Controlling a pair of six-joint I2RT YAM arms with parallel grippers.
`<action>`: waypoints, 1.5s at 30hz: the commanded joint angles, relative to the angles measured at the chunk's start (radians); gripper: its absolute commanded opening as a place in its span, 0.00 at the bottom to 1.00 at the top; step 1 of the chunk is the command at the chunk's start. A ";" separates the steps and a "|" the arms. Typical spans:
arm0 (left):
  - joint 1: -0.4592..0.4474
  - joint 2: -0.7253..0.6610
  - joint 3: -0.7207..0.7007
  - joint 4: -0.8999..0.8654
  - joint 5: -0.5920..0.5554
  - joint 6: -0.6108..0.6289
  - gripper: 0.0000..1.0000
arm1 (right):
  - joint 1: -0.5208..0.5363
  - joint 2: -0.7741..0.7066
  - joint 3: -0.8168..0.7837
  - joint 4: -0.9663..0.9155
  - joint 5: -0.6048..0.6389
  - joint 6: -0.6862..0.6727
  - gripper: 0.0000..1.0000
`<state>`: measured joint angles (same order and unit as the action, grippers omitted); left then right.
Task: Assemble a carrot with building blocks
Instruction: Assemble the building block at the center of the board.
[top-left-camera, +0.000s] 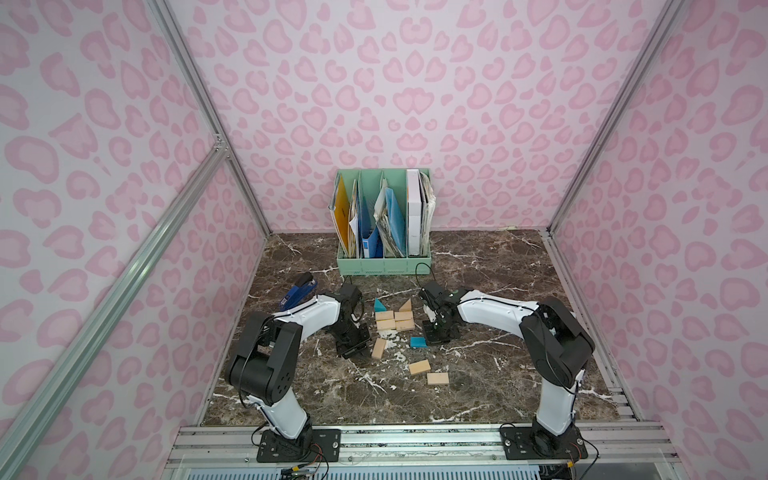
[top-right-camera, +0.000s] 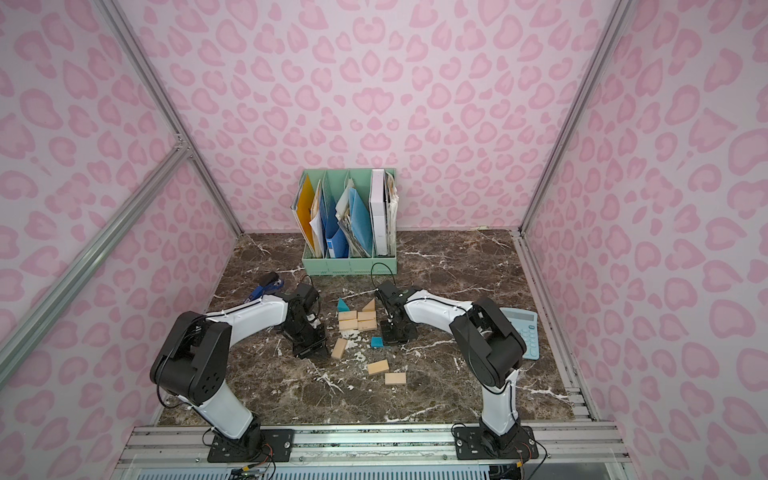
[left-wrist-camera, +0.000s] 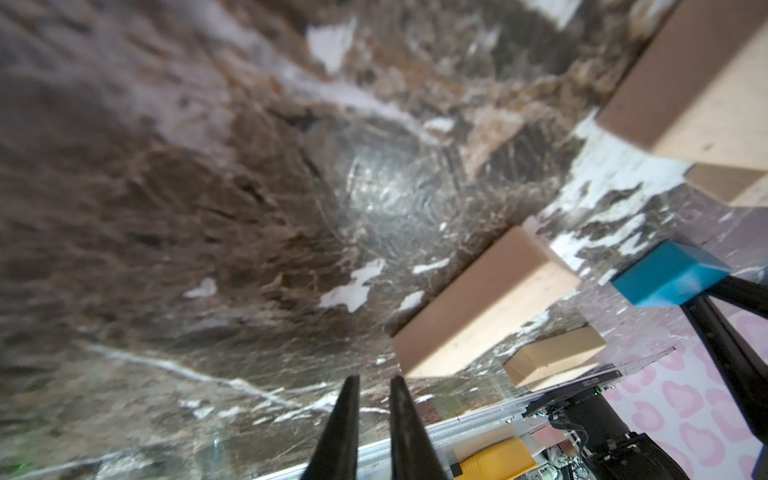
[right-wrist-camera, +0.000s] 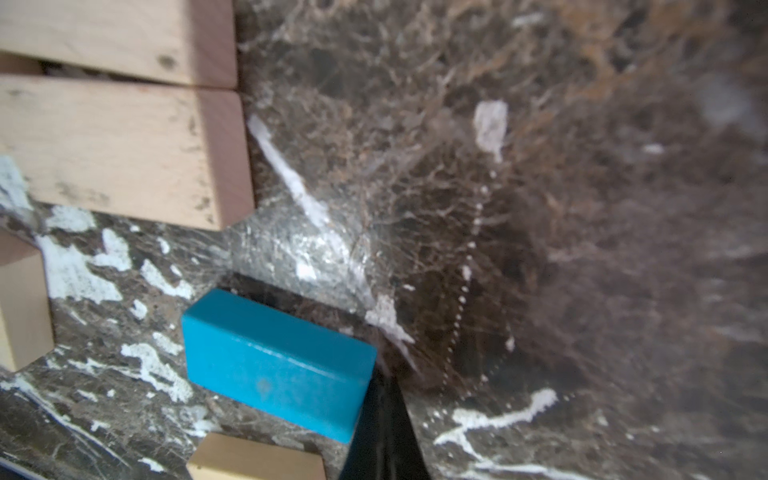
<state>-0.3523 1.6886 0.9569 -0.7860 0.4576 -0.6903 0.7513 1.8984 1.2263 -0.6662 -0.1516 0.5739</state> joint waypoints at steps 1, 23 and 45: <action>-0.014 -0.006 -0.004 -0.012 0.009 -0.002 0.17 | 0.000 0.011 0.007 -0.005 0.009 -0.009 0.00; -0.060 0.106 0.068 -0.013 -0.017 0.000 0.03 | 0.000 0.001 -0.014 0.005 0.000 -0.011 0.00; -0.033 0.102 0.105 -0.064 -0.034 0.016 0.03 | 0.000 -0.045 -0.059 0.045 -0.003 0.016 0.00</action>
<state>-0.3897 1.7996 1.0576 -0.8280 0.4335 -0.6811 0.7506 1.8580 1.1706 -0.6212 -0.1589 0.5800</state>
